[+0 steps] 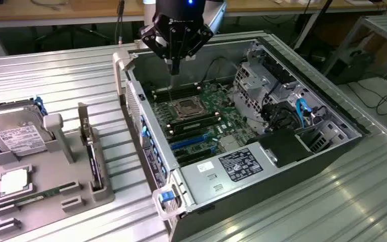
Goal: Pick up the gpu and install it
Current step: 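Reach for the gpu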
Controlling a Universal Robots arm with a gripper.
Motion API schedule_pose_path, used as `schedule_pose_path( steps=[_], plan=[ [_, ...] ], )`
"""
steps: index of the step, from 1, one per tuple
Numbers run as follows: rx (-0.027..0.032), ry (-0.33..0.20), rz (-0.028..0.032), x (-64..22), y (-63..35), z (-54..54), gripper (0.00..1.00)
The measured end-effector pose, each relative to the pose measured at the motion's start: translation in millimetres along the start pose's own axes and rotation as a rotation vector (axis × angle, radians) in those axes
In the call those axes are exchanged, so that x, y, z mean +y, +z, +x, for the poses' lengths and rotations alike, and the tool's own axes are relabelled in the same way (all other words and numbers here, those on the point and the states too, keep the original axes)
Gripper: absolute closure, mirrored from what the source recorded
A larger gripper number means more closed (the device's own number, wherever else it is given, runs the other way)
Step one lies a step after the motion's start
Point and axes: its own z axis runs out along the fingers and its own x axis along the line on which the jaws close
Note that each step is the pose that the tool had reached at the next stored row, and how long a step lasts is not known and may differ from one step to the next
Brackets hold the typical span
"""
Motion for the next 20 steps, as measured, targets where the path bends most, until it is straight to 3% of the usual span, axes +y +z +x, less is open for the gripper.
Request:
schedule_pose_path(
  steps=[20],
  plan=[
    [0.0,0.0,0.0,-0.9,-0.3,12.0,0.89]
  ],
)
